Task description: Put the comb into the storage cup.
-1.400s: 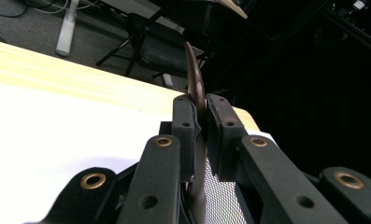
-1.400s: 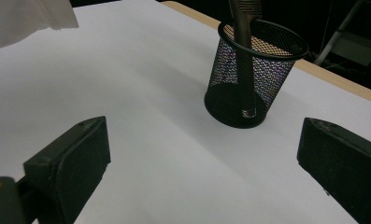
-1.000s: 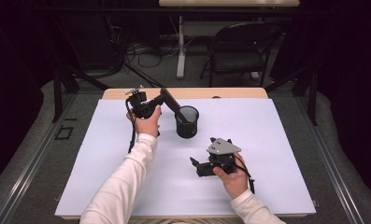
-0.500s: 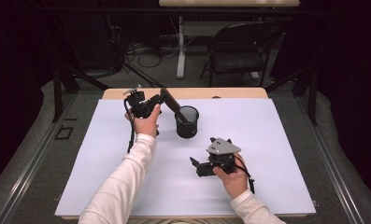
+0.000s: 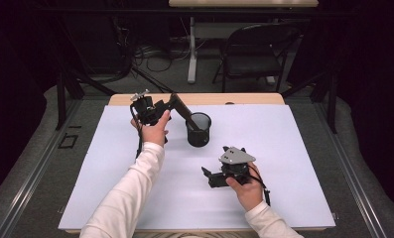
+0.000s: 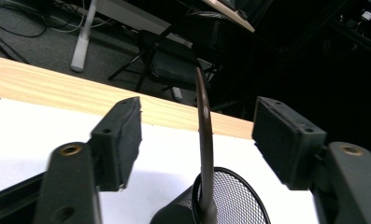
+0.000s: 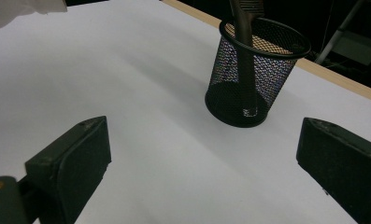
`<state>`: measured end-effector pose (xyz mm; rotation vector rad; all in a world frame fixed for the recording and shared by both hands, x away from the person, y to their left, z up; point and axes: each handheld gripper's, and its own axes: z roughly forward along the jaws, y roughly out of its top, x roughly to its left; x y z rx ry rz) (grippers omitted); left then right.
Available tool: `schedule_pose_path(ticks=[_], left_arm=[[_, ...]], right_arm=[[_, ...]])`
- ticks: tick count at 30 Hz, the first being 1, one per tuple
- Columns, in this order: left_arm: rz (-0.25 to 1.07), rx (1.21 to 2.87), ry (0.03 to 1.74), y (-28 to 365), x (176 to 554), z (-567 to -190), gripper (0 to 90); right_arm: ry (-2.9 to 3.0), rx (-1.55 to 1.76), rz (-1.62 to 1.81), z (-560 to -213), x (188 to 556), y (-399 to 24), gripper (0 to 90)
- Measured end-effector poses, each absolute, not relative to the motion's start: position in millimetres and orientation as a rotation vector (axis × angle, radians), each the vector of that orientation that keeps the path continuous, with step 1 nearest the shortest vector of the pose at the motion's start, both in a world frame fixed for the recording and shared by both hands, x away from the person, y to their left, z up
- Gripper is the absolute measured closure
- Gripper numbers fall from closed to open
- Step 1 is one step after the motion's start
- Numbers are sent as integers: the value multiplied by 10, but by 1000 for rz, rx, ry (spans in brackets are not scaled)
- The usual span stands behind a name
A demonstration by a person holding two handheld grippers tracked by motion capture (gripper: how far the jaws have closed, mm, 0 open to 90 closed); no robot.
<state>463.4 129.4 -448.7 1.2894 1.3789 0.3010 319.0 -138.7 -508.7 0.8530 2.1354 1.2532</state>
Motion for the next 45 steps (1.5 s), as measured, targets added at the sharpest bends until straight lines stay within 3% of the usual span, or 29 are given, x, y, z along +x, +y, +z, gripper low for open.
schedule_pose_path(ticks=[8,26,45], left_arm=[[275,1313,1404,1377,4660,-4491,250],[264,1309,1391,1407,4620,-4429,244],[409,1452,1255,1456,4513,-4218,258]], right_arm=[[2138,854,1257,-5090,3200,-1379,30],[2140,858,1253,-5093,3207,-1377,31],[2138,854,1246,-5093,3208,-1382,31]])
